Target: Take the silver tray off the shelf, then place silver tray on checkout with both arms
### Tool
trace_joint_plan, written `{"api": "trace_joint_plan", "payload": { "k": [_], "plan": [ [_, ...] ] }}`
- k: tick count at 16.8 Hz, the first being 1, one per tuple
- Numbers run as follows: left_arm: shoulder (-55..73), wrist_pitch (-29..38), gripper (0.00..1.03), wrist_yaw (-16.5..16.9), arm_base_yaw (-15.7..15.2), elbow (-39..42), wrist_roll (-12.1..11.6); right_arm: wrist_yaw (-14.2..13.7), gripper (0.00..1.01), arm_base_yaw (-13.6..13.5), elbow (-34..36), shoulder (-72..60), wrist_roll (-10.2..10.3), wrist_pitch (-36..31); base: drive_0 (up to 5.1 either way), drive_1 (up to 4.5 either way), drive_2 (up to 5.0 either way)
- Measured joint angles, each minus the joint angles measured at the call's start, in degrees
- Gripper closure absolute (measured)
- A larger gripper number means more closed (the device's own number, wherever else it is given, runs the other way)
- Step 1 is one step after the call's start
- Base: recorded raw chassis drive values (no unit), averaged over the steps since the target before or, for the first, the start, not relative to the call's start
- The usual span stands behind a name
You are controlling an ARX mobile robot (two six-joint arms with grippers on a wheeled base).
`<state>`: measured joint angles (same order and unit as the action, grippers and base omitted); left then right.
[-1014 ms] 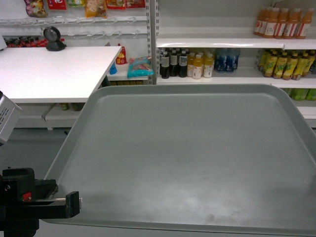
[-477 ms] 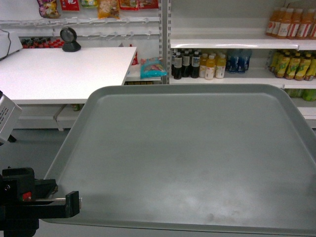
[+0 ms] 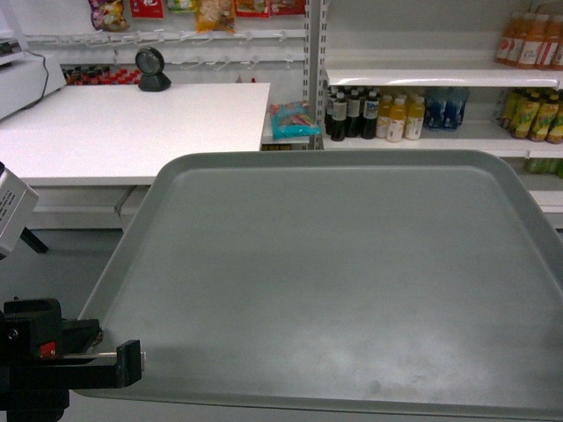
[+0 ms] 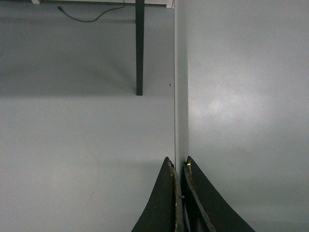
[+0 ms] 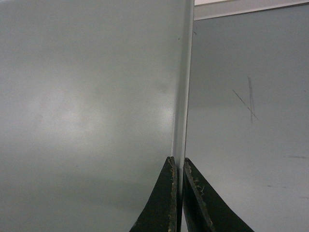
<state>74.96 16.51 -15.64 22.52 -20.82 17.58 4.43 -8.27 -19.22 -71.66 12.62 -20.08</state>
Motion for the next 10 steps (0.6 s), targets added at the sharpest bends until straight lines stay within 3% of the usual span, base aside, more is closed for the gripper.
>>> {"api": "trace_joint_plan", "payload": {
  "k": [10],
  "plan": [
    [0.0,0.0,1.00,0.0,0.0,0.0,0.0,0.0,0.99,0.0,0.0,0.0,0.0,0.0,-5.0,2.37,2.4]
  ]
}}
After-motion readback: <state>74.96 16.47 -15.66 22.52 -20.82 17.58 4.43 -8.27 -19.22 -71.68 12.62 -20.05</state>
